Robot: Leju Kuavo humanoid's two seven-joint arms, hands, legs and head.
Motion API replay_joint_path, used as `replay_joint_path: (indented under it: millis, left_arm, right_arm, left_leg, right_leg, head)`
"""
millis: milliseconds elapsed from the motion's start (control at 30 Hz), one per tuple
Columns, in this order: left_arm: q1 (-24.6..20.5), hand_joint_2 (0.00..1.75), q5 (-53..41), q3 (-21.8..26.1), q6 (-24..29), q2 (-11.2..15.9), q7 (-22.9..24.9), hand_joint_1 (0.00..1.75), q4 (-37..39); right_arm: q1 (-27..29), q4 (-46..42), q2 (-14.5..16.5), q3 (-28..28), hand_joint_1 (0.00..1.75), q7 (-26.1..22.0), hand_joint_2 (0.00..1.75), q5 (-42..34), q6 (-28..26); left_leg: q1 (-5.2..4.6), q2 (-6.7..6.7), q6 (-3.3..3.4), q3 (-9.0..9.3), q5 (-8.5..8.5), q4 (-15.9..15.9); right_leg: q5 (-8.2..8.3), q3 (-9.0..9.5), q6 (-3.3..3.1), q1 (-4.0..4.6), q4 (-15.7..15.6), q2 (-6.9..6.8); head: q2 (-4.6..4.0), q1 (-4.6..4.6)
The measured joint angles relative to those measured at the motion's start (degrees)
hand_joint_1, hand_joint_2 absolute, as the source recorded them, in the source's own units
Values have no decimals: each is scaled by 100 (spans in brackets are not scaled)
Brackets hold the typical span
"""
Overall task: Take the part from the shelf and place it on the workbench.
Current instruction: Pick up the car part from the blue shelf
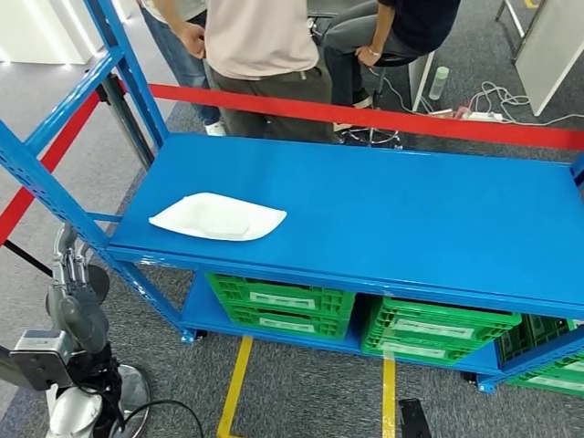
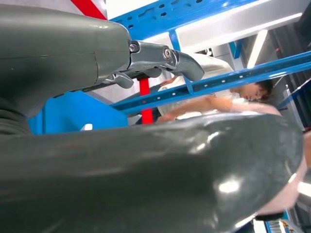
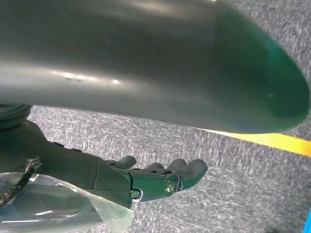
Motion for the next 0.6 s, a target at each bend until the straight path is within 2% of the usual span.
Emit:
replay_joint_path:
  millis: [33, 100, 133, 167, 233, 333, 400, 467, 500, 533, 600]
  left_arm:
    - [3, 0, -1, 0, 9, 0, 1, 0, 0]
    - [-1, 0, -9, 0, 39, 0, 1, 0, 0]
    - [-4, 0, -14, 0, 58, -1, 3, 0, 0]
    - [-10, 0, -19, 0, 76, -2, 4, 0, 0]
    - [-16, 0, -25, 0, 96, -7, 9, 0, 0]
    - [-19, 0, -32, 2, 103, -21, 8, 0, 0]
    - [-24, 0, -32, 3, 106, -39, 7, 0, 0]
    - [-18, 0, -32, 3, 110, -51, 7, 0, 0]
    - [-14, 0, -32, 3, 114, -54, 7, 0, 0]
    - [-12, 0, -32, 3, 119, -57, 8, 0, 0]
    - [-10, 0, -32, 2, 125, -65, 9, 0, 0]
  right_arm:
    - [3, 0, -1, -1, 0, 1, 0, -4, -2]
    - [3, 0, 3, -1, 0, 0, 0, -5, -5]
    - [-2, 1, 8, -1, 0, -1, 0, -5, -5]
    - [-5, 1, 13, -1, 0, -2, 0, -6, -5]
    - [-10, 3, 20, -1, 0, -2, 0, -6, -5]
    - [-9, 3, 20, -1, 0, -3, 0, -5, -10]
    - [-13, 2, 19, 0, 0, -4, 0, -5, -13]
    - [2, 3, 19, 0, 0, -3, 0, -6, -14]
    - [14, 4, 19, 0, 0, -2, 0, -6, -14]
    - [21, 4, 19, -1, 0, -2, 0, -6, -14]
    - [18, 4, 19, -1, 0, -2, 0, -5, -14]
  left_leg:
    - [-4, 0, 28, -8, 176, -109]
    - [-35, -2, 138, 211, 687, -785]
    - [-56, 0, 196, 335, 856, -1109]
    - [-74, 1, 242, 430, 924, -1349]
    - [-91, 2, 275, 489, 874, -1510]
    - [-35, 4, 283, 578, 869, -1661]
    - [-15, 11, 302, 628, 864, -1709]
    - [-13, 13, 319, 636, 847, -1707]
    - [-12, 11, 319, 643, 836, -1706]
    - [-7, 7, 310, 655, 823, -1702]
    - [8, 1, 266, 692, 780, -1680]
  right_leg:
    - [-26, 44, 0, 13, 0, 8]
    - [-88, 119, 7, 37, -6, 25]
    - [-119, 148, 23, 53, -8, 31]
    - [-142, 159, 41, 62, -10, 30]
    - [-165, 166, 90, 72, -22, 16]
    - [-287, 102, 172, 74, 89, -6]
    - [-563, -195, 229, 56, 665, -6]
    - [-799, -633, 280, 28, 1404, -6]
    - [-779, -768, 304, 14, 1567, -7]
    - [-643, -796, 325, -1, 1512, -9]
    - [-172, -557, 361, -39, 846, -17]
  head:
    - [0, 0]
    - [0, 1]
    - [0, 7]
    - [0, 10]
    - [0, 19]
    - [0, 28]
    - [0, 43]
    - [0, 46]
    - [0, 45]
    - [0, 47]
    - [0, 49]
